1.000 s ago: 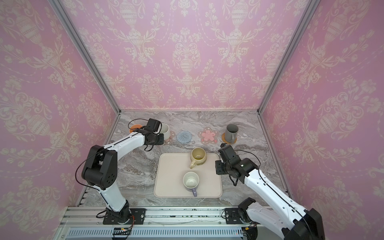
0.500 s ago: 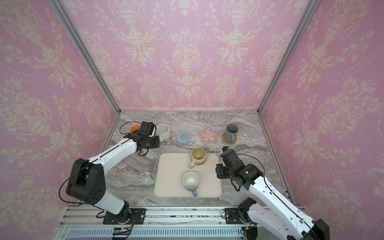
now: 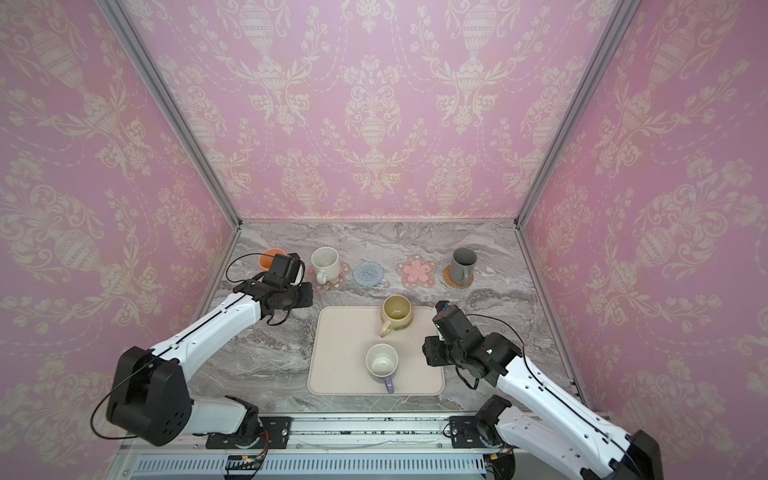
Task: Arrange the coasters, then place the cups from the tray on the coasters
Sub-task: 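Open the left gripper and draw it back while right gripper moves toward the cream mug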
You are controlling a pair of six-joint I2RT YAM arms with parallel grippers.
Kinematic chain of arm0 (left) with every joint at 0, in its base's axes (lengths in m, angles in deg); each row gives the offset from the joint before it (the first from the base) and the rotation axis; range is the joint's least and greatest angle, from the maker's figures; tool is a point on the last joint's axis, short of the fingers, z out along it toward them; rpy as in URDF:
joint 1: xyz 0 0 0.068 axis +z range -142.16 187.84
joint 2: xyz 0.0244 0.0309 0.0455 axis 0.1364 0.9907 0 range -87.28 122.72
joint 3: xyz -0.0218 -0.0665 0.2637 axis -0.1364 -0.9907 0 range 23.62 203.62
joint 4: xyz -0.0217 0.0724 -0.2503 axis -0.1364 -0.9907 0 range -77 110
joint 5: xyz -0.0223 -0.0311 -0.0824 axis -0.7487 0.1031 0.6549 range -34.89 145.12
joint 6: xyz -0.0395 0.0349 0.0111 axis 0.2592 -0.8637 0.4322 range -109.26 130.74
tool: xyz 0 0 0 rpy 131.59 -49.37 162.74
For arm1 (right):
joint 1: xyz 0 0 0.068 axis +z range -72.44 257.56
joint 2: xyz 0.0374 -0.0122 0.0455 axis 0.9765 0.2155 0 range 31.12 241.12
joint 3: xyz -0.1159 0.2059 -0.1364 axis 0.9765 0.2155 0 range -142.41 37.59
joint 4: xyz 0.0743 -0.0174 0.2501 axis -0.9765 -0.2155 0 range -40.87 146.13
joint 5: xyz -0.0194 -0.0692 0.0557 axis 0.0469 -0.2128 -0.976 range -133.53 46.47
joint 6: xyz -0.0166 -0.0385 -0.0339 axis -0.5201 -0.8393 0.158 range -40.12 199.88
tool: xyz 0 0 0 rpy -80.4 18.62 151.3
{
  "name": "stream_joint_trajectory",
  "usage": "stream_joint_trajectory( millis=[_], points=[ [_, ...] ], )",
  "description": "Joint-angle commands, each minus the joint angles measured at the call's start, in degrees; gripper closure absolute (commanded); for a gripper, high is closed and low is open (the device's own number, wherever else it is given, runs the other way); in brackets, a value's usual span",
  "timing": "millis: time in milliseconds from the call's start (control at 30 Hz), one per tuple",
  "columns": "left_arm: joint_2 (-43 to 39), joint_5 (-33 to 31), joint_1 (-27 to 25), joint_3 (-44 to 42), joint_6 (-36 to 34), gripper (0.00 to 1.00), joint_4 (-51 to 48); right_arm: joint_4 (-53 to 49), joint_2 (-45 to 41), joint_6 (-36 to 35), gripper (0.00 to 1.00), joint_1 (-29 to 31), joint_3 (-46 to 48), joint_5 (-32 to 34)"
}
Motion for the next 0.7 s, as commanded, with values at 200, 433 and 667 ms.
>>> stream_joint_trajectory(
  millis=[200, 433, 667],
  points=[
    [-0.76, -5.21, -4.48, -1.13, 1.65, 0.63, -5.1, 1.47, 0.42, 5.6, 0.48, 6.44, -2.04, -0.73],
    [-3.11, -4.99, -5.8, -3.86, 3.44, 0.65, -3.8, 0.7, 0.36, 7.67, 0.49, 10.35, -2.33, -0.73],
    [-4.0, -5.83, -6.18, -4.11, 3.43, 0.67, -5.11, -0.08, 1.26, 9.53, 0.53, 13.73, -2.17, -0.48]
  ],
)
